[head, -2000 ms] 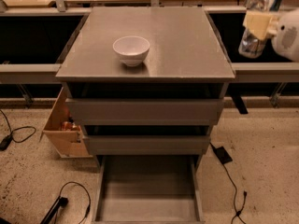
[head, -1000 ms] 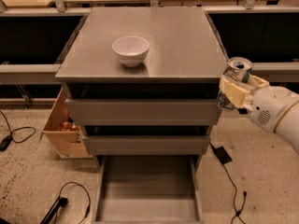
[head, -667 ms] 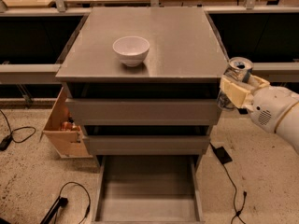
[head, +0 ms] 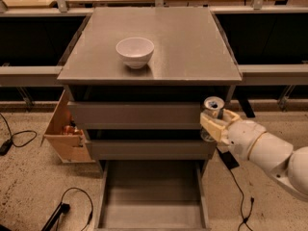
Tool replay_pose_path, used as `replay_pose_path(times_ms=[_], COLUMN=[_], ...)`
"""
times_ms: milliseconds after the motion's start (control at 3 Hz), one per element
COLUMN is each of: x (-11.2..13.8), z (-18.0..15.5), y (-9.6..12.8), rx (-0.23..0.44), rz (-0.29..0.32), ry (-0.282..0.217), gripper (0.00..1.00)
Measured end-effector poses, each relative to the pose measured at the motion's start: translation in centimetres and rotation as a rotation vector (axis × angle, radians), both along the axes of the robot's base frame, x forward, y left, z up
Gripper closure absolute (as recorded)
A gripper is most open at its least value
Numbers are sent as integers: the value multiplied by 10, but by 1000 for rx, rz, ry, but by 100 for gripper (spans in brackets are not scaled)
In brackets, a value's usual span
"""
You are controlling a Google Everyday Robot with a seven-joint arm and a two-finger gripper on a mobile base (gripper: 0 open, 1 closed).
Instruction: Place redbull can into bottom drawer
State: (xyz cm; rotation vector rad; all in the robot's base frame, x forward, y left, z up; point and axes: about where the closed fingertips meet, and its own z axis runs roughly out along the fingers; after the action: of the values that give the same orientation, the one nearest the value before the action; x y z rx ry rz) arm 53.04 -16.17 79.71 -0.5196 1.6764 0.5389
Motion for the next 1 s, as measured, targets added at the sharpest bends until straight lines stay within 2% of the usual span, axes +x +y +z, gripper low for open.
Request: replay_pose_path(times_ms=[667, 1000], x=[5, 4], z=[-125, -174], y=[21, 28], rx=[37, 64], rz=[163, 196], ry=[-13, 12], gripper=[100, 100])
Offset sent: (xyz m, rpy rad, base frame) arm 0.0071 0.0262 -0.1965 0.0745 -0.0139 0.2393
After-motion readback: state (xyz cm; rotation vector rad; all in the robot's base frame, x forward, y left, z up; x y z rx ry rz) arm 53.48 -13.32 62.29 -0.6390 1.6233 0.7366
